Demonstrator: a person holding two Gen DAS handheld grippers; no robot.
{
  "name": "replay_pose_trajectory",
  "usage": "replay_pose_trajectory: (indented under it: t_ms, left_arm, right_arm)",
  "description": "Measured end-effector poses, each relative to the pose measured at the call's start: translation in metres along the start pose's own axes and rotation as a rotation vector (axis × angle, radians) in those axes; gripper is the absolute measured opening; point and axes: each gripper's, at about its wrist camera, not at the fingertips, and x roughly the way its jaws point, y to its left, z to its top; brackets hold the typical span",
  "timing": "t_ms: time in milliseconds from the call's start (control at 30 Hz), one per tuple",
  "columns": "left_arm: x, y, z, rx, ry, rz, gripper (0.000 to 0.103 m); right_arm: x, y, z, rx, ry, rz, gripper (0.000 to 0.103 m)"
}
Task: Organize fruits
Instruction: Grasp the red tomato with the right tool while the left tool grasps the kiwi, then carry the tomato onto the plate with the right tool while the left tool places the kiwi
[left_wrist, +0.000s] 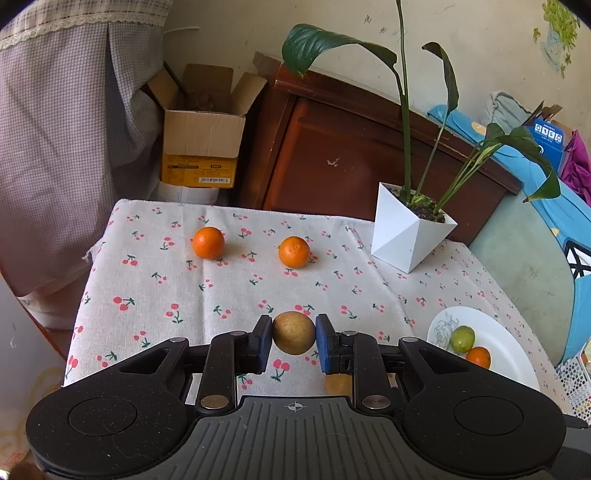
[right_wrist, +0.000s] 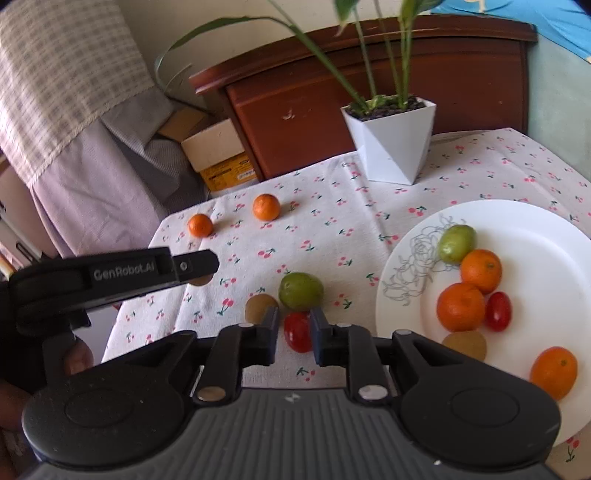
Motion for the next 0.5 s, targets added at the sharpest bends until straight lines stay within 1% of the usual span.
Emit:
replay_pose_trajectory:
  t_ms: [200,267,333,433,500]
  left_arm:
    - [0.0,-0.001,0.0,0.006,-0.001,-0.003,0.023]
    - [0.0,-0.001,-0.001,0.009,0.002,-0.003,0.023]
    - [0.0,-0.003,-0.001,0.012,0.003,-0.006,0.023]
    - [-0.002,-0.006,0.0,0.012,-0.001,-0.019,0.023]
    - [-0.004,-0.01,0.001,0.009,-0.003,-0.036,0.023]
  right_arm:
    - [0.015,0.002,-0.007,-0.018,0.029,-0.027,0.023]
    - [0.018,0.004,-0.008,-0.036,0.023,-0.034,0.02]
    - [0.019,0.005,-0.007,-0.051,0.024,-0.035,0.019]
    - [0.014,0.001,-0.004,-0.023,0.023,-0.03,0.019]
    - [0.005,-0.003,0.002,-0.005,-0.003,-0.036,0.019]
